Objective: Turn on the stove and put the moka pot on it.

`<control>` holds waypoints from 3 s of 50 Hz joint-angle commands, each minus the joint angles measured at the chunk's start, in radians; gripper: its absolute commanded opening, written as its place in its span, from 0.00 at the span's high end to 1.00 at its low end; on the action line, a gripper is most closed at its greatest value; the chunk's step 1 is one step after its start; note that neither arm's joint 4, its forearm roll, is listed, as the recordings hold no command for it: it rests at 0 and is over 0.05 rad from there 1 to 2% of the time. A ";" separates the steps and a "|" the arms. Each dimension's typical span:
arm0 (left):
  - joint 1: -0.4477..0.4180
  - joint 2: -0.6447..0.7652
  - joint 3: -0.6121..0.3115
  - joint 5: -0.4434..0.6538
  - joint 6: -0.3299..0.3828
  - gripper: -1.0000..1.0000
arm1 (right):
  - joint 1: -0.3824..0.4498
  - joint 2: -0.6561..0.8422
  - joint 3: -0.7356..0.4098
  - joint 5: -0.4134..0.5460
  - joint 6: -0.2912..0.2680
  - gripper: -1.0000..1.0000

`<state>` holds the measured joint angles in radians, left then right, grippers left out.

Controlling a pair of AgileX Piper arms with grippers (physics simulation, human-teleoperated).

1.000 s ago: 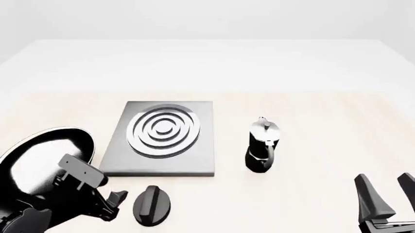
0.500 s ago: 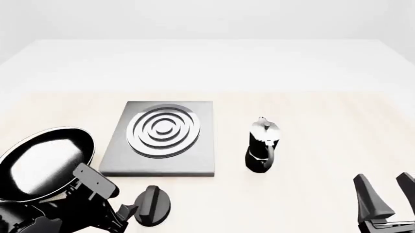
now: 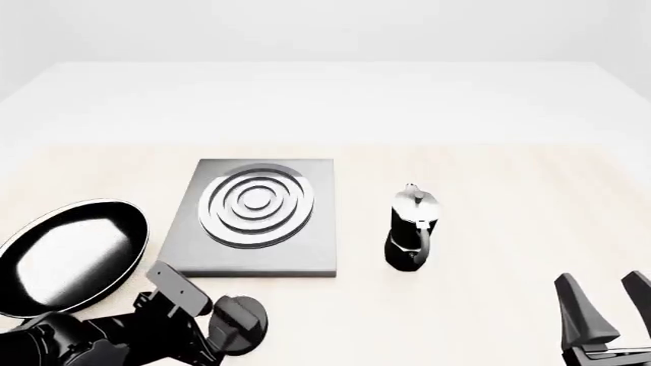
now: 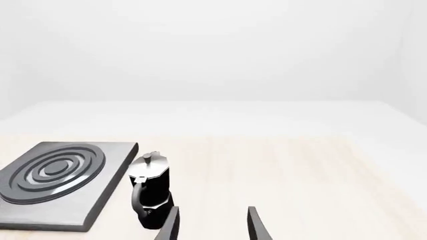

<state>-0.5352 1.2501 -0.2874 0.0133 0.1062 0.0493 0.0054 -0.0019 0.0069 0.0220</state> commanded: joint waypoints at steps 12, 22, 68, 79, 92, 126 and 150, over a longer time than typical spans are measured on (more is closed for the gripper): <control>-0.059 -0.183 -0.102 0.210 -0.029 0.00 | 0.000 -0.004 0.000 0.003 -0.001 0.00; -0.047 -0.354 -0.258 0.435 -0.015 0.00 | 0.005 -0.005 0.000 0.004 -0.005 0.00; 0.179 -0.823 -0.316 0.562 -0.232 0.00 | 0.108 0.589 -0.346 -0.063 -0.093 0.00; 0.171 -0.847 -0.281 0.533 -0.259 0.00 | 0.194 0.825 -0.575 0.010 -0.072 0.00; 0.176 -0.886 -0.249 0.535 -0.278 0.00 | 0.260 1.048 -0.706 0.096 0.021 0.00; 0.166 -0.887 -0.244 0.532 -0.277 0.00 | 0.355 1.137 -0.649 0.188 0.119 0.00; 0.166 -0.895 -0.229 0.529 -0.282 0.00 | 0.364 1.315 -0.548 0.024 0.125 0.00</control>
<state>-0.3705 0.3535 -0.5227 0.5463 -0.1748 0.4162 1.2589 -0.5841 0.0876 0.1485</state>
